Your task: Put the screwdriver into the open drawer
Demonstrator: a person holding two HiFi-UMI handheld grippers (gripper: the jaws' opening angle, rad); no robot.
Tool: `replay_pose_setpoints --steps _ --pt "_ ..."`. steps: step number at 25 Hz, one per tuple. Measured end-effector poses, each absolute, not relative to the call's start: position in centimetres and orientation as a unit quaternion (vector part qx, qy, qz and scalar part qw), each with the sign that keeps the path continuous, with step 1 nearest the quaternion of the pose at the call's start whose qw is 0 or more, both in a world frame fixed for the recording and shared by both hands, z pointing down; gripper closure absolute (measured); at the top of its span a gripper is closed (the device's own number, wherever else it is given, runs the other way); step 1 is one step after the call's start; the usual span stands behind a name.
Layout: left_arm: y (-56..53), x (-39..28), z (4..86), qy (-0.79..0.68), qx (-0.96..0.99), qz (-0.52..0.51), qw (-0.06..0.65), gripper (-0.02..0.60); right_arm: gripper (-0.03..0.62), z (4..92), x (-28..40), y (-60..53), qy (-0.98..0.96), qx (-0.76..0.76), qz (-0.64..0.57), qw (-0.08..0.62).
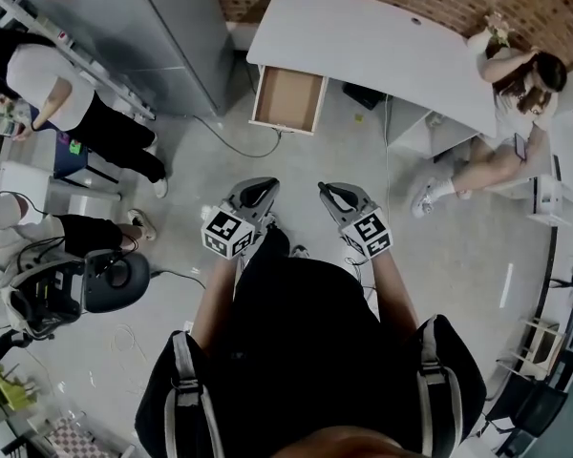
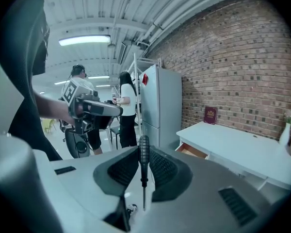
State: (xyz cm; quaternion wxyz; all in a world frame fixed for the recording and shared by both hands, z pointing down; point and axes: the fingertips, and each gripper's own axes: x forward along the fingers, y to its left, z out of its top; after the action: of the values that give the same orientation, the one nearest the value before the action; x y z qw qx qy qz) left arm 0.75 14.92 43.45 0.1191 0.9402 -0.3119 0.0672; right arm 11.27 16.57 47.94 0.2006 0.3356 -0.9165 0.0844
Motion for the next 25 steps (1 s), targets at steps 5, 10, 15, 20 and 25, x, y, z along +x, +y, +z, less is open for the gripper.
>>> replay_pose_setpoints --steps 5,10,15,20,25 --pt "12.1 -0.8 43.9 -0.317 0.937 0.06 0.131 0.558 0.471 48.2 9.8 13.8 -0.918 0.325 0.084 0.211" --pt "8.7 -2.7 44.1 -0.321 0.936 0.056 0.136 0.558 0.471 48.5 8.2 10.3 -0.919 0.319 0.082 0.218" --pt "5.1 -4.9 44.5 -0.317 0.937 0.05 0.14 0.558 0.471 49.3 6.2 7.5 -0.915 0.32 0.088 0.23" --pt "2.5 -6.4 45.3 -0.311 0.938 0.039 0.146 0.558 0.471 50.1 5.3 5.2 -0.908 0.328 0.093 0.244" --pt "1.2 -8.3 46.5 -0.311 0.936 0.038 0.158 0.558 0.471 51.2 4.0 3.5 -0.905 0.328 0.094 0.256"
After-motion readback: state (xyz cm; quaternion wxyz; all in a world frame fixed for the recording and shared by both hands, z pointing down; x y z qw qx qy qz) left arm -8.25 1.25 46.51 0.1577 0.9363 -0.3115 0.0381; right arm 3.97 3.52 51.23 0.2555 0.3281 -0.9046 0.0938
